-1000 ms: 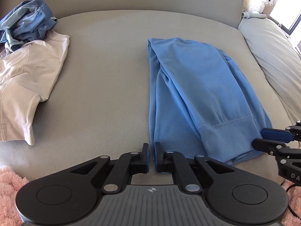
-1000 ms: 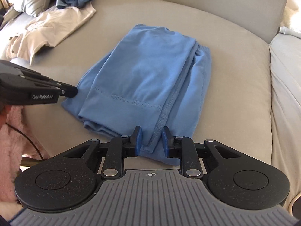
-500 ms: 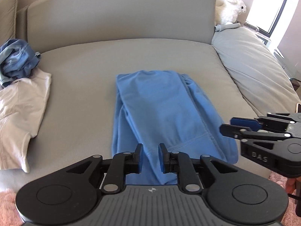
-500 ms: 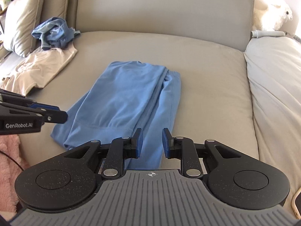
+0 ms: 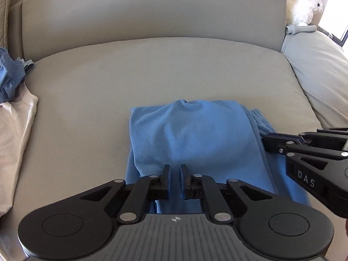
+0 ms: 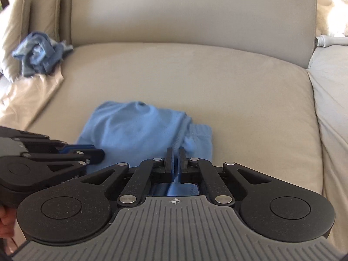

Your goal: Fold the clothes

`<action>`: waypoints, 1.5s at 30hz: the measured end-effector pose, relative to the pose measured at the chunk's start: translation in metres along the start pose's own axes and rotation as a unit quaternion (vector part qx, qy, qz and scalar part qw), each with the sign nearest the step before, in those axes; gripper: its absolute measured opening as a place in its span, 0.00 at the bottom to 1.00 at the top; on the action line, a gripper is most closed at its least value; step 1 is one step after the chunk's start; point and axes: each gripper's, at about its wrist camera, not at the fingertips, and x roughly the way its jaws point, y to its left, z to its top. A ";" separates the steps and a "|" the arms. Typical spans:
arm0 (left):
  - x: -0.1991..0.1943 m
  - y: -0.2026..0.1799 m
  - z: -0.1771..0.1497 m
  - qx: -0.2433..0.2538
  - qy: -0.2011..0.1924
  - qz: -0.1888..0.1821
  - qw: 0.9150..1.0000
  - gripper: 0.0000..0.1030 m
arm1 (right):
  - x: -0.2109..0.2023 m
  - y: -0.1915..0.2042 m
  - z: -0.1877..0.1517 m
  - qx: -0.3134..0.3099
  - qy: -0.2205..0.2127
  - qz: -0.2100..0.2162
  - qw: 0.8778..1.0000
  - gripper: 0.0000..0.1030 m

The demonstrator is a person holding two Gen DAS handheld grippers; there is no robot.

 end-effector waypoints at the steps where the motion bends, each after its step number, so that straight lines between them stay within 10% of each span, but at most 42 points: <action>1: -0.002 0.002 0.000 0.001 0.000 -0.004 1.000 0.08 | 0.003 -0.004 -0.005 -0.009 0.011 -0.012 1.000 0.00; 4: -0.008 0.006 0.002 0.008 -0.013 -0.010 1.000 0.08 | -0.003 -0.021 -0.013 -0.007 0.028 -0.049 0.998 0.01; 10: -0.027 0.007 0.019 0.017 -0.092 0.003 0.996 0.18 | -0.004 -0.013 0.025 0.021 -0.019 0.015 0.999 0.04; 17: 0.024 0.041 0.066 -0.048 -0.054 0.039 0.997 0.17 | 0.033 0.019 0.069 0.012 -0.015 0.051 0.999 0.09; 23: 0.035 0.065 0.076 -0.069 -0.025 0.018 0.997 0.39 | 0.035 -0.014 0.075 0.082 -0.006 0.073 0.994 0.39; 30: 0.061 0.069 0.080 -0.144 0.035 -0.032 0.988 0.31 | 0.077 -0.068 0.068 0.295 0.070 0.159 0.940 0.38; 37: 0.064 0.075 0.083 -0.190 0.045 -0.028 0.980 0.29 | 0.096 -0.067 0.074 0.328 0.118 0.147 0.926 0.33; 41: 0.066 0.069 0.082 -0.178 0.043 -0.023 0.983 0.21 | 0.095 -0.055 0.082 0.291 0.119 0.134 0.940 0.31; 45: 0.055 0.065 0.083 -0.168 0.017 -0.016 0.985 0.04 | 0.090 -0.034 0.090 0.225 0.106 0.102 0.963 0.09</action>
